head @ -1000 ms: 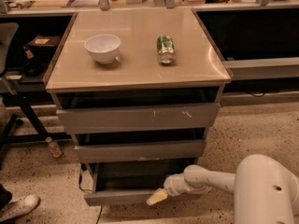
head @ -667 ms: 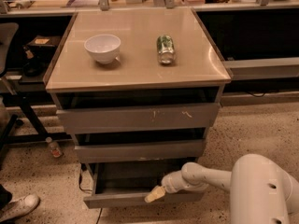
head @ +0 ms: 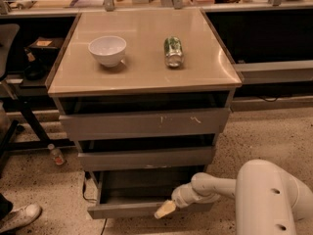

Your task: Open bottom drawer

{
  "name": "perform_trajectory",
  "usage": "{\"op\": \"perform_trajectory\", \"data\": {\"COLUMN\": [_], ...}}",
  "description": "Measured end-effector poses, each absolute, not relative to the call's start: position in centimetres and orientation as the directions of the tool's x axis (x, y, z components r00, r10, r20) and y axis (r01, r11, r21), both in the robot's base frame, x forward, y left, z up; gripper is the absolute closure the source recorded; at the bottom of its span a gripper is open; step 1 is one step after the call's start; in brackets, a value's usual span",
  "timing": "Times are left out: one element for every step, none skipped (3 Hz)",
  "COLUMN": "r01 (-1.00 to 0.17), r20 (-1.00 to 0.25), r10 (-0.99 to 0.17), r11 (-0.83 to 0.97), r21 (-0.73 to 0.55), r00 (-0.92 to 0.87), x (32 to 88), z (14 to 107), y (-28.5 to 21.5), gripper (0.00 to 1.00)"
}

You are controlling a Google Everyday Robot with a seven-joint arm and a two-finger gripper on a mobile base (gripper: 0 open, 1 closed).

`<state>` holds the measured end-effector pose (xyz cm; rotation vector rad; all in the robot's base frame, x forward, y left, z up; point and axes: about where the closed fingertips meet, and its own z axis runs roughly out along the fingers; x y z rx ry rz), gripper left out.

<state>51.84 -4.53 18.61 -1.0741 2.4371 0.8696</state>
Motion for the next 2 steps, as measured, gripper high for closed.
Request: {"op": "perform_trajectory", "data": {"r01": [-0.73,-0.694], "r20": [-0.462,-0.399], "r10": [-0.566,-0.568], "r11": [0.554,0.589], "r21": [0.401,0.415], "r00": [-0.683,-0.72], "x": [49.8,46.0], "z": [19.4,23.0], "y": [-6.4,-8.3], "gripper": [0.0,0.0]}}
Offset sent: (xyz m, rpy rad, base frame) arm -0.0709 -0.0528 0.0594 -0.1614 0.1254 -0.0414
